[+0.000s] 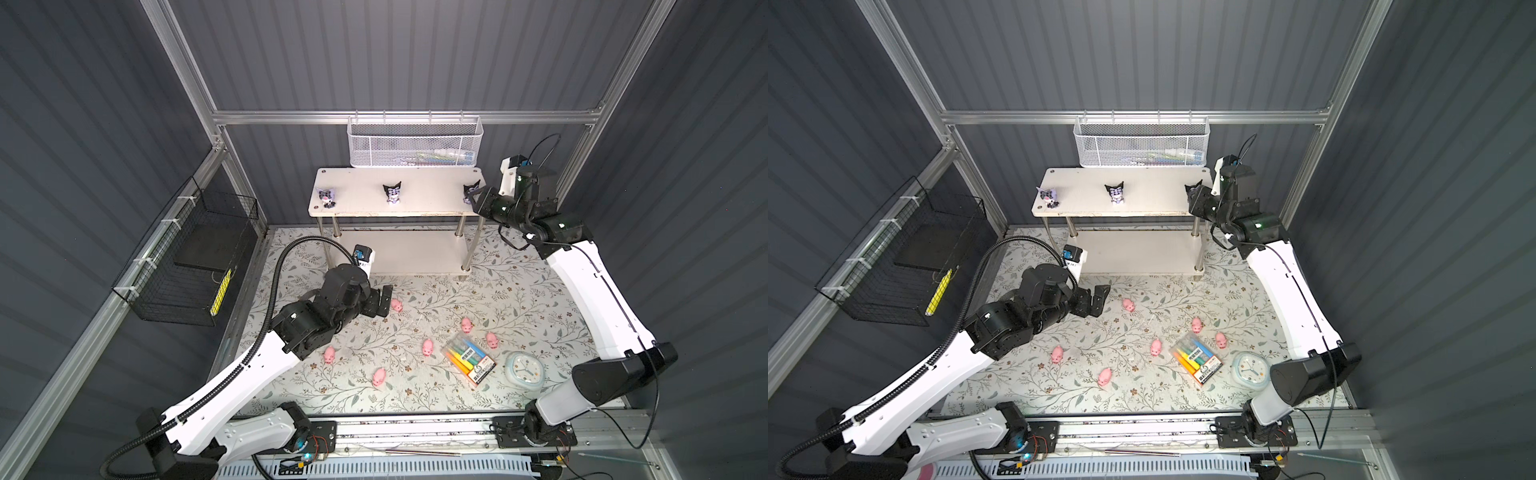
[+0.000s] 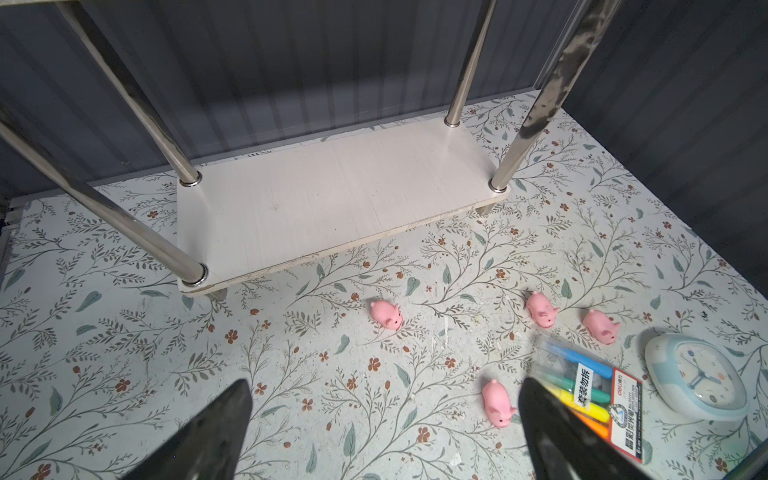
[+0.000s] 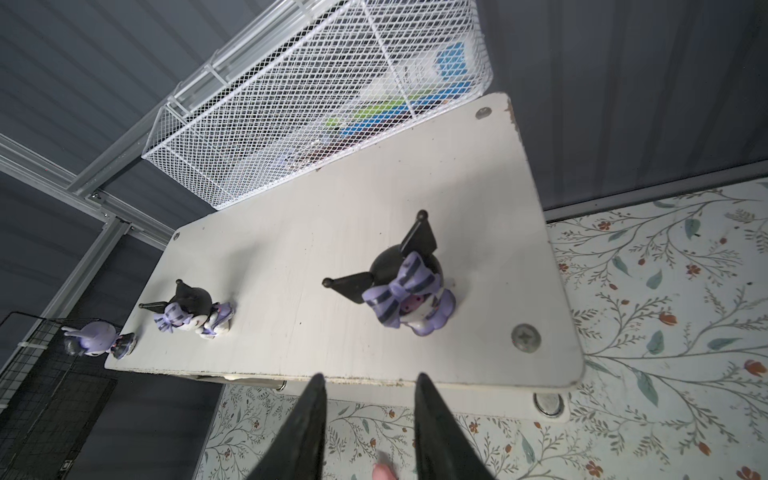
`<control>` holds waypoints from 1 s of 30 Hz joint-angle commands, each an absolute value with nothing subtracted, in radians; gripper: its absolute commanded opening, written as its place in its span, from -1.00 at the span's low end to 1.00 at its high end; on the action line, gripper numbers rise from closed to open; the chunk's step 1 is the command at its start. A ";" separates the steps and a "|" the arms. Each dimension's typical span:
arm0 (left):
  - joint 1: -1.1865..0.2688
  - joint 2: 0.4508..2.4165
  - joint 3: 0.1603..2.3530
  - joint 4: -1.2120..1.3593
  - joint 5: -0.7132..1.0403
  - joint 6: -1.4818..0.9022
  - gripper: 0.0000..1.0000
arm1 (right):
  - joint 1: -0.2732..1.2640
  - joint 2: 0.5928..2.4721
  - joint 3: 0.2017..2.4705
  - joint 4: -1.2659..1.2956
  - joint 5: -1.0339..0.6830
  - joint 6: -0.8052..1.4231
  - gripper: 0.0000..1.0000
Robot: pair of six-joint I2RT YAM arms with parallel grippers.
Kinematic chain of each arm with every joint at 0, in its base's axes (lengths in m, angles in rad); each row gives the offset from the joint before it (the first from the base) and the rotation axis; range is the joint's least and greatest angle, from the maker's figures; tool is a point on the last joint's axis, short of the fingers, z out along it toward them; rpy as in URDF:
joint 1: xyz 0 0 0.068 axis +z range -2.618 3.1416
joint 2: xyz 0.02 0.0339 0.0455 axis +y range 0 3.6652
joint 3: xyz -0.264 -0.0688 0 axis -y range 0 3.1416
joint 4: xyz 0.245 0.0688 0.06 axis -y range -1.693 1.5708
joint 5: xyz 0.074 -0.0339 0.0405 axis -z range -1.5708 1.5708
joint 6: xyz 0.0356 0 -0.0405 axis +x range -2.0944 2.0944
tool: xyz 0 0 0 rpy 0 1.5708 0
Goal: Place and organize the plastic toys onto the shelf
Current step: 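Lift the open right gripper away from the placed figurine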
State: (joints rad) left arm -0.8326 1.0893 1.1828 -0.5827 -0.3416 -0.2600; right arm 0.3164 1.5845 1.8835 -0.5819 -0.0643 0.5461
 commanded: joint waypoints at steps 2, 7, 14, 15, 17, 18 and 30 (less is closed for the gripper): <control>-0.836 1.101 1.197 -0.571 -0.355 -0.229 0.99 | 0.314 1.602 1.926 -0.558 -0.101 0.561 -0.26; -0.837 1.109 1.199 -0.570 -0.359 -0.222 0.99 | 0.314 1.626 1.945 -0.552 -0.116 0.569 -0.25; -0.836 1.119 1.202 -0.568 -0.366 -0.216 0.99 | 0.314 1.649 1.966 -0.549 -0.130 0.570 -0.25; -0.838 1.120 1.203 -0.568 -0.367 -0.215 0.99 | 0.314 1.653 1.971 -0.549 -0.131 0.571 -0.25; -0.837 1.125 1.206 -0.566 -0.367 -0.213 0.99 | 0.316 1.659 1.976 -0.549 -0.135 0.573 -0.25; -0.836 1.125 1.207 -0.566 -0.367 -0.212 0.99 | 0.317 1.662 1.977 -0.549 -0.136 0.574 -0.25; -0.836 1.120 1.209 -0.575 -0.370 -0.206 0.99 | 0.327 1.658 1.980 -0.548 -0.118 0.571 -0.21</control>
State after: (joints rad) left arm -0.8326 1.1244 1.1835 -0.5804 -0.3599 -0.2276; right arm 0.3210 1.6634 1.9530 -0.5663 -0.1268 0.5690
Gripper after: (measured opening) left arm 0.997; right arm 0.391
